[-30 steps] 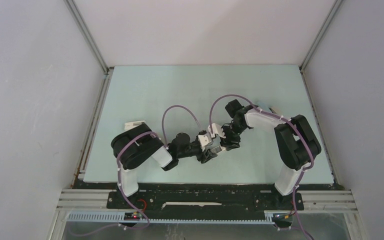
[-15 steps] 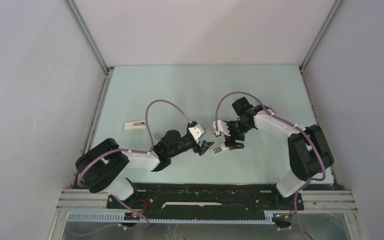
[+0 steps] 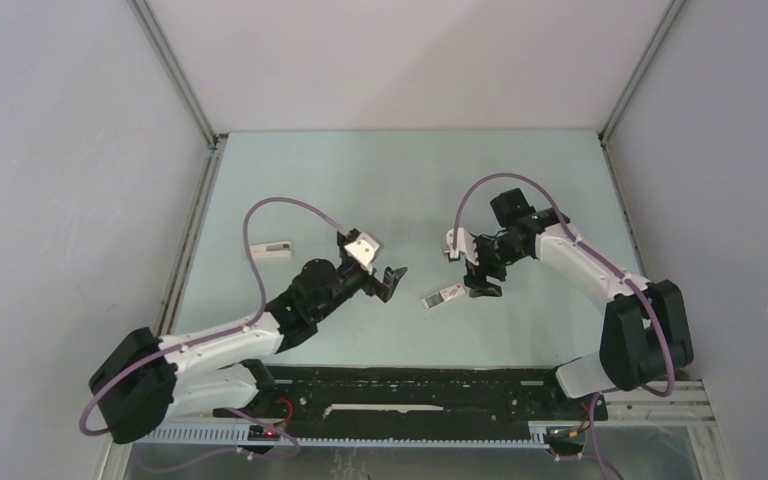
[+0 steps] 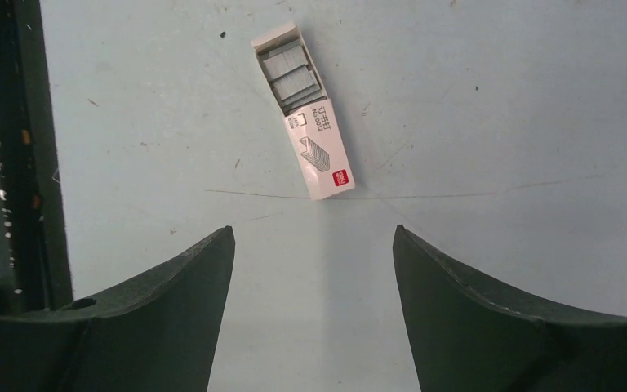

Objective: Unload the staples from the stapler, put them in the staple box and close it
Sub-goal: Close the staple box at the center of the board.

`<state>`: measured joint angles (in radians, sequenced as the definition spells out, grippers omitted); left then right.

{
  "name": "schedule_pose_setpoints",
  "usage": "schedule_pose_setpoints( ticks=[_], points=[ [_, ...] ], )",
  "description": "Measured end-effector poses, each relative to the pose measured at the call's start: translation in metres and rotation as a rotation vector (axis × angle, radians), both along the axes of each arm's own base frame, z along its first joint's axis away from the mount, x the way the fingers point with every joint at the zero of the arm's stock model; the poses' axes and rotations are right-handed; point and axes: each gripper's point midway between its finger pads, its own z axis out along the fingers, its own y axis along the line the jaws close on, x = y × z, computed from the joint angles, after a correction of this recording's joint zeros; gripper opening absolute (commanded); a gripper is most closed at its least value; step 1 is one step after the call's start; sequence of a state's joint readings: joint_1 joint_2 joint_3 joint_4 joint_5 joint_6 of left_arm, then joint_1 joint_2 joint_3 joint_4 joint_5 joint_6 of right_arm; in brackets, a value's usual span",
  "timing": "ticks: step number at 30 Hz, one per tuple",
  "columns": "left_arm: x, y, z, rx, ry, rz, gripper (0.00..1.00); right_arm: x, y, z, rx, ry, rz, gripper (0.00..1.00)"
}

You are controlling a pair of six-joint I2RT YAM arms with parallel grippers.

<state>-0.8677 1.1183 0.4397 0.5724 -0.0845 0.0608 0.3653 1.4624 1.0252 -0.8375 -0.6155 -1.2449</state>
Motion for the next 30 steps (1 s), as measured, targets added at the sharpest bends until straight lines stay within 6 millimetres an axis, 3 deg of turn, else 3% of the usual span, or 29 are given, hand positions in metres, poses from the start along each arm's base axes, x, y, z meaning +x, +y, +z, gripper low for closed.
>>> schedule_pose_setpoints(
  ticks=[7,12,23,27,30],
  points=[
    [0.002,0.032,0.030,-0.135,0.052,0.146,1.00,-0.001,-0.007,0.015,0.066,0.041,-0.099,0.79],
    [0.009,0.046,0.036,-0.218,0.148,0.224,1.00,-0.006,-0.007,0.016,0.098,0.091,-0.141,0.78],
    [0.001,0.045,0.036,-0.351,0.306,0.233,0.99,-0.007,-0.005,0.015,0.148,0.177,-0.254,0.73],
    [-0.001,0.042,0.029,-0.370,0.356,0.232,0.93,-0.006,-0.006,0.008,0.154,0.208,-0.313,0.68],
    [-0.001,0.041,0.017,-0.357,0.396,0.245,0.81,-0.004,-0.007,0.005,0.154,0.223,-0.365,0.60]
  ],
)
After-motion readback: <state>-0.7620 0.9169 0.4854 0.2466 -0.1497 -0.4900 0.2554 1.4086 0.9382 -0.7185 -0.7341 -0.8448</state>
